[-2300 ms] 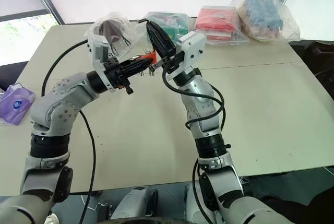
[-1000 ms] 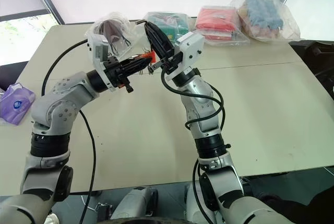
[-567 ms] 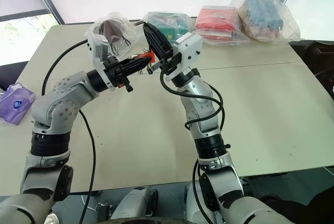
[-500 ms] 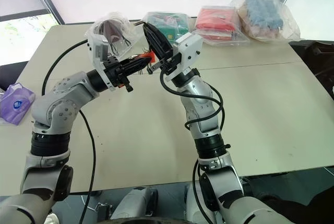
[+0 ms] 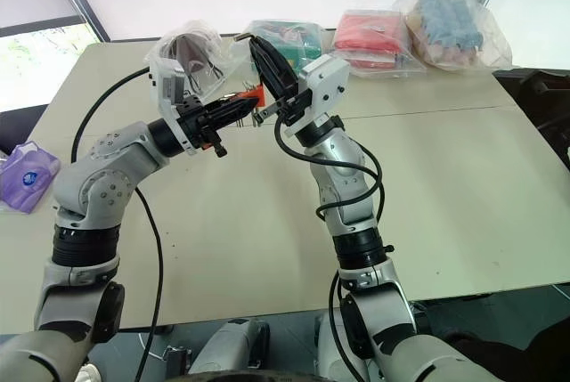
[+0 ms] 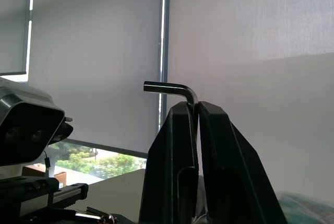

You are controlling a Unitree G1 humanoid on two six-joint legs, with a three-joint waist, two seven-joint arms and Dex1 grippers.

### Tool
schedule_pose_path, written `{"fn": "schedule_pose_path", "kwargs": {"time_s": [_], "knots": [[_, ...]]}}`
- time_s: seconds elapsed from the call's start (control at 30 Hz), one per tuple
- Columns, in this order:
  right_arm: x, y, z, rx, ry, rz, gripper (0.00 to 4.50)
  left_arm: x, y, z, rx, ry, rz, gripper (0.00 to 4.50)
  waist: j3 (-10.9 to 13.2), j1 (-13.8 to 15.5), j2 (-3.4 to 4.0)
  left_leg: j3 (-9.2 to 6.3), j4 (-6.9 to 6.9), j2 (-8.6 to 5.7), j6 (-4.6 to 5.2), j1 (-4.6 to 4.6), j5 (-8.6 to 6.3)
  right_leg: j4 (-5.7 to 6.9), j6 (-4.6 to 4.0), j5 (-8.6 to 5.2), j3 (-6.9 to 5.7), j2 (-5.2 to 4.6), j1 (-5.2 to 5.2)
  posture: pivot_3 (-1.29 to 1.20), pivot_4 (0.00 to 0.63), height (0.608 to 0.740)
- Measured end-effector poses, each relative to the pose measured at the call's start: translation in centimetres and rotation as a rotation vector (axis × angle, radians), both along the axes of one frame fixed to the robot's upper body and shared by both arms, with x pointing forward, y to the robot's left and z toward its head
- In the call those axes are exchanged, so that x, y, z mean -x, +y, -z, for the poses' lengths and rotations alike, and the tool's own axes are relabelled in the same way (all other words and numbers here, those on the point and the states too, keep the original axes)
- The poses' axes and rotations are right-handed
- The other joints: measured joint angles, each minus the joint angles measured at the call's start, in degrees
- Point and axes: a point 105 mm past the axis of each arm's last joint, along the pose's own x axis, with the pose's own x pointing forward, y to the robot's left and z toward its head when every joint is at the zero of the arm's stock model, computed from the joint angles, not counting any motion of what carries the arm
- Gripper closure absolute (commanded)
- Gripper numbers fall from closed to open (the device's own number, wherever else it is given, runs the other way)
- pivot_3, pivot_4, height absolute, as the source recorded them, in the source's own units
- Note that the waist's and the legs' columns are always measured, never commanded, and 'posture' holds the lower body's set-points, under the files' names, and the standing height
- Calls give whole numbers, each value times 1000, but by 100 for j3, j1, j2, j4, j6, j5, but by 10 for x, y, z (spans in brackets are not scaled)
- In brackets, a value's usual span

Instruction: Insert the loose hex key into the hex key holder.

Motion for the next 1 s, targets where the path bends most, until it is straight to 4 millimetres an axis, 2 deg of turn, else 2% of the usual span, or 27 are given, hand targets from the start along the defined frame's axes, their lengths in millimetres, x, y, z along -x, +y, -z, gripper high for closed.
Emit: {"fn": "schedule_pose_path", "kwargs": {"time_s": [0.8,0.9,1.0], "knots": [[-2,4,8,31,38,-24,4442,1,-1,0,2,-3,5,4500,0,1,0,0,0,0,0,0,0,0,0,0,0,0,0,0,150,740],[-3,3,12,33,68,-30,3447,1,-1,0,2,-4,5,4500,0,1,0,0,0,0,0,-1,0,0,0,0,0,0,0,0,150,740],[-5,0,17,41,85,-21,1926,1,-1,-1,2,-6,5,4500,0,2,0,0,0,0,0,-2,0,-1,0,0,0,0,-1,0,150,740]]}}
